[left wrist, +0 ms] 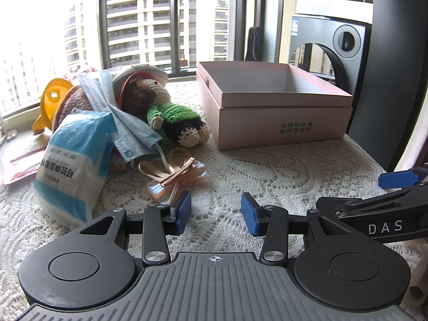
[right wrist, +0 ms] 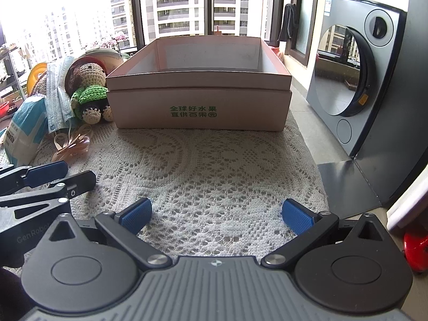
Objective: Organize soft objects
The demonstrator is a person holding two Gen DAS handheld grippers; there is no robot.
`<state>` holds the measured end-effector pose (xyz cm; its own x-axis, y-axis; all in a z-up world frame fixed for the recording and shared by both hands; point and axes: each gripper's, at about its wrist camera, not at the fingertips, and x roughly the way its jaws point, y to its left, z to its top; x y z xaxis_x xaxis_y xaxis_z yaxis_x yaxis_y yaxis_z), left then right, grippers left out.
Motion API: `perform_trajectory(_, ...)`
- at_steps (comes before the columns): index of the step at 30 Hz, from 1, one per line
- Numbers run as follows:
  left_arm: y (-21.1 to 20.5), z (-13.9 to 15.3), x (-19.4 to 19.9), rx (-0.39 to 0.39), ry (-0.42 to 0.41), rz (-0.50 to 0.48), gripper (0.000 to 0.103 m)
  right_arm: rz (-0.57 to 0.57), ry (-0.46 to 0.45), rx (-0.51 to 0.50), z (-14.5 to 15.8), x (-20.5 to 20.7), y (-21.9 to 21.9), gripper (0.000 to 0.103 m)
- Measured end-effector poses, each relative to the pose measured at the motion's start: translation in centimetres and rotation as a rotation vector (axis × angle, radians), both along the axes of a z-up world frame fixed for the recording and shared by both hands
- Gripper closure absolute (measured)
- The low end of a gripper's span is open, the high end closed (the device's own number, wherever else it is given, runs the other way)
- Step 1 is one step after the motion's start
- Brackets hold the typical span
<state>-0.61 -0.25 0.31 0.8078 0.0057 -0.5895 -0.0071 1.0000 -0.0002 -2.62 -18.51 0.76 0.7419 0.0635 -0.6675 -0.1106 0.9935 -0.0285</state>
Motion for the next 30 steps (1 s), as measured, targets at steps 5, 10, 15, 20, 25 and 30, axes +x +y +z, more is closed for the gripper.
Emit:
perform_trajectory(5,1.6,0.7,-0.4,-0.098,-0.001,-0.021,0.057,0.031,0.004,-0.006,0.0,-0.1,-0.2,0.000)
perform_trajectory(10,4.3,4.4,-2.5,0.029,-0.142,0.031,0.057,0.053,-0.004,0.001,-0.1,-0.4,-0.4,0.000)
perform_trajectory(15,9.6,5.3,0.4,0.077,-0.079,0.142,0.057,0.065,-0.009,-0.001,-0.1,-0.5,-0.3,0.000)
perform_trajectory(20,11.6,3.8,2.7,0.022,-0.056,0.120,0.044,0.095,-0.011,0.009,0.1,-0.9,-0.4,0.000)
perform_trajectory(25,10.7,2.7,3.7,0.078,-0.012,0.074,0.027,0.156,-0.043,-0.018,0.4,-1.7,0.6,0.000)
perform_trajectory(30,12.9,1.4,4.0,-0.025,0.083,0.126,0.031,0.162,-0.040,-0.052,0.4,-1.8,1.3,0.000)
